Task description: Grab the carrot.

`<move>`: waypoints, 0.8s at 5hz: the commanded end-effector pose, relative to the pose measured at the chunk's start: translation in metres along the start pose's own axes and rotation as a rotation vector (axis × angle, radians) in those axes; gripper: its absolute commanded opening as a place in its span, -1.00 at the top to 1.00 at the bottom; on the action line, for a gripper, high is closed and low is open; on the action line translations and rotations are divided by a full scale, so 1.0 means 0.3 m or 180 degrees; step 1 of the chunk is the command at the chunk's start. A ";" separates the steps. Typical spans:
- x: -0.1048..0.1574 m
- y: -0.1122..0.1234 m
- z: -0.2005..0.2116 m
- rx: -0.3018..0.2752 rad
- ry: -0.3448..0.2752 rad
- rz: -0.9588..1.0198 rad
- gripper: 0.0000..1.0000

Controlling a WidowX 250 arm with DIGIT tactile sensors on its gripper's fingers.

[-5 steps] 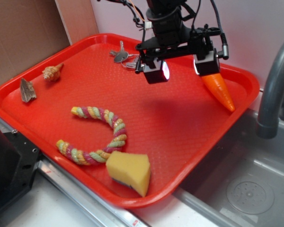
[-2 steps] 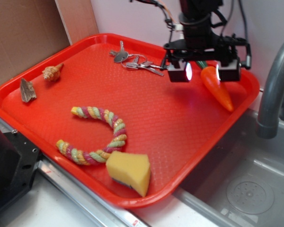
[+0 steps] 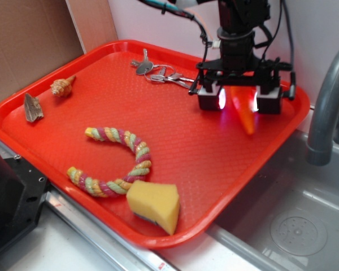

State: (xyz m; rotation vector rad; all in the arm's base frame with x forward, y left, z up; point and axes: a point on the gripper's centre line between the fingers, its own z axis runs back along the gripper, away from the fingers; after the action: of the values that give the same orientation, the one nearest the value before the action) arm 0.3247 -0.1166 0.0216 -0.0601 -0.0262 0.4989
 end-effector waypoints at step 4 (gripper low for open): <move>-0.142 0.373 0.532 0.0157 -0.0310 -0.1433 1.00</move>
State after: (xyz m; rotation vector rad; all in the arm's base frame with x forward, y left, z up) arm 0.2263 -0.0321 0.1627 0.0329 -0.0851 0.0476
